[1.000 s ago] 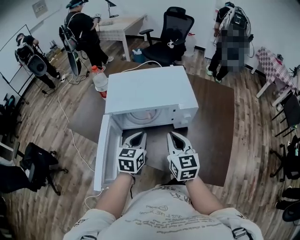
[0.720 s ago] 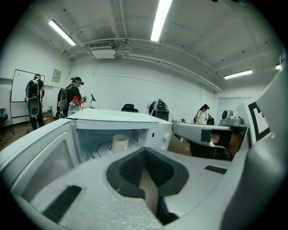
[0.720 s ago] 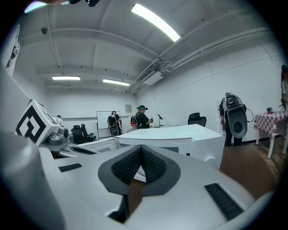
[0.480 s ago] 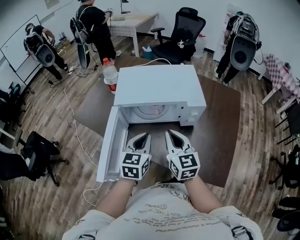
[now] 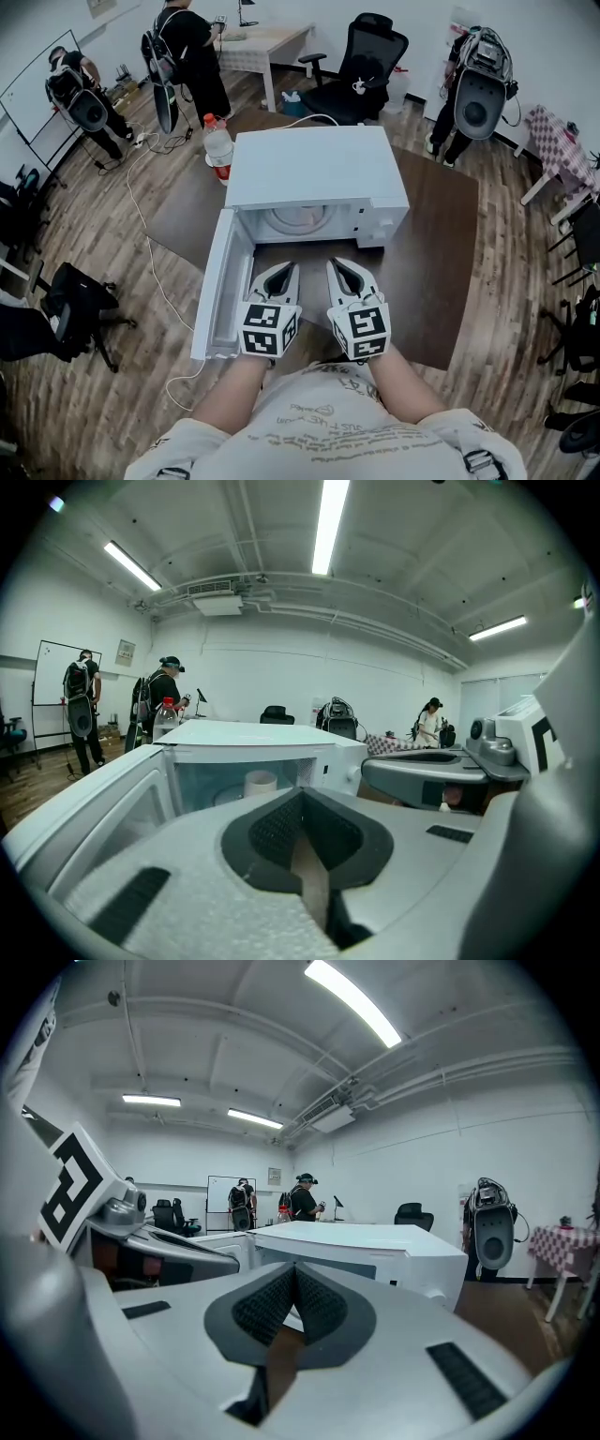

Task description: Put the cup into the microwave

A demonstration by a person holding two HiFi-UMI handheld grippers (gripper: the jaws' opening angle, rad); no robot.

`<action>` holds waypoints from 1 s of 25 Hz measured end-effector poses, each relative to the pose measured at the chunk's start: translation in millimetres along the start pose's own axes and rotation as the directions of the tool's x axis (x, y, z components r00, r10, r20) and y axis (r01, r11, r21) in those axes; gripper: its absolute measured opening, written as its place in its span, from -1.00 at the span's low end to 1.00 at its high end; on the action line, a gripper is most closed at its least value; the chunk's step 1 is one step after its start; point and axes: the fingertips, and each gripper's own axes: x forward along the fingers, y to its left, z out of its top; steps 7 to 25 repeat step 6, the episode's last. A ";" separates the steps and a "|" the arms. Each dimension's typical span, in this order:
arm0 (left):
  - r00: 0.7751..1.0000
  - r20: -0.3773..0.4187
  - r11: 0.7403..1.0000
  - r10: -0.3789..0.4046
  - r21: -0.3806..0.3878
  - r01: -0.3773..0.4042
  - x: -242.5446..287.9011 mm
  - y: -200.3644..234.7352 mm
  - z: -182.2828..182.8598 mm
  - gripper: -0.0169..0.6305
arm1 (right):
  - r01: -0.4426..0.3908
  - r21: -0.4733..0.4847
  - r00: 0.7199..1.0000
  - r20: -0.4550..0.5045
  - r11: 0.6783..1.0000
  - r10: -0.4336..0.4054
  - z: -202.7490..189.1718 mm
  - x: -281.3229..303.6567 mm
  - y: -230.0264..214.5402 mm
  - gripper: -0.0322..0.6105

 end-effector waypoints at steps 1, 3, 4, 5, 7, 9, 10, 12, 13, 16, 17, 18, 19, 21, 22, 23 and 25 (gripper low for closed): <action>1.000 0.000 1.000 0.000 -0.001 0.000 0.9 -0.3 -1.0 -0.91 | 0.002 0.002 1.000 0.001 1.000 -0.002 -0.4 -0.2 -1.7 -0.87; 1.000 0.002 1.000 -0.001 -0.003 0.001 3.2 -1.9 -1.5 -0.91 | 0.006 0.010 1.000 0.000 1.000 -0.006 -1.6 -0.7 -6.0 -0.87; 1.000 0.002 1.000 -0.001 -0.004 0.001 4.3 -3.0 -1.5 -0.91 | 0.007 0.015 1.000 -0.003 1.000 -0.006 -2.6 -1.0 -8.0 -0.87; 1.000 0.002 1.000 -0.002 -0.004 0.002 5.4 -4.2 -1.5 -0.91 | 0.007 0.020 1.000 -0.005 1.000 -0.007 -3.6 -1.4 -9.8 -0.87; 1.000 0.001 1.000 -0.003 -0.004 0.003 6.4 -5.4 -1.5 -0.91 | 0.007 0.025 1.000 -0.008 1.000 -0.007 -4.7 -1.7 -11.6 -0.87; 1.000 0.001 1.000 -0.003 -0.004 0.003 6.4 -5.4 -1.5 -0.91 | 0.007 0.025 1.000 -0.008 1.000 -0.007 -4.7 -1.7 -11.6 -0.87; 1.000 0.001 1.000 -0.003 -0.004 0.003 6.4 -5.4 -1.5 -0.91 | 0.007 0.025 1.000 -0.008 1.000 -0.007 -4.7 -1.7 -11.6 -0.87; 1.000 0.001 1.000 -0.003 -0.004 0.003 6.4 -5.4 -1.5 -0.91 | 0.007 0.025 1.000 -0.008 1.000 -0.007 -4.7 -1.7 -11.6 -0.87; 1.000 0.001 1.000 -0.003 -0.004 0.003 6.4 -5.4 -1.5 -0.91 | 0.007 0.025 1.000 -0.008 1.000 -0.007 -4.7 -1.7 -11.6 -0.87; 1.000 0.001 1.000 -0.003 -0.004 0.003 6.4 -5.4 -1.5 -0.91 | 0.007 0.025 1.000 -0.008 1.000 -0.007 -4.7 -1.7 -11.6 -0.87; 1.000 0.001 1.000 -0.003 -0.004 0.003 6.4 -5.4 -1.5 -0.91 | 0.007 0.025 1.000 -0.008 1.000 -0.007 -4.7 -1.7 -11.6 -0.87; 1.000 0.001 1.000 -0.003 -0.004 0.003 6.4 -5.4 -1.5 -0.91 | 0.007 0.025 1.000 -0.008 1.000 -0.007 -4.7 -1.7 -11.6 -0.87; 1.000 0.001 1.000 -0.003 -0.004 0.003 6.4 -5.4 -1.5 -0.91 | 0.007 0.025 1.000 -0.008 1.000 -0.007 -4.7 -1.7 -11.6 -0.87; 1.000 0.001 1.000 -0.003 -0.004 0.003 6.4 -5.4 -1.5 -0.91 | 0.007 0.025 1.000 -0.008 1.000 -0.007 -4.7 -1.7 -11.6 -0.87; 1.000 0.001 1.000 -0.003 -0.004 0.003 6.4 -5.4 -1.5 -0.91 | 0.007 0.025 1.000 -0.008 1.000 -0.007 -4.7 -1.7 -11.6 -0.87; 1.000 0.001 1.000 -0.003 -0.004 0.003 6.4 -5.4 -1.5 -0.91 | 0.007 0.025 1.000 -0.008 1.000 -0.007 -4.7 -1.7 -11.6 -0.87; 1.000 0.001 1.000 -0.003 -0.004 0.003 6.4 -5.4 -1.5 -0.91 | 0.007 0.025 1.000 -0.008 1.000 -0.007 -4.7 -1.7 -11.6 -0.87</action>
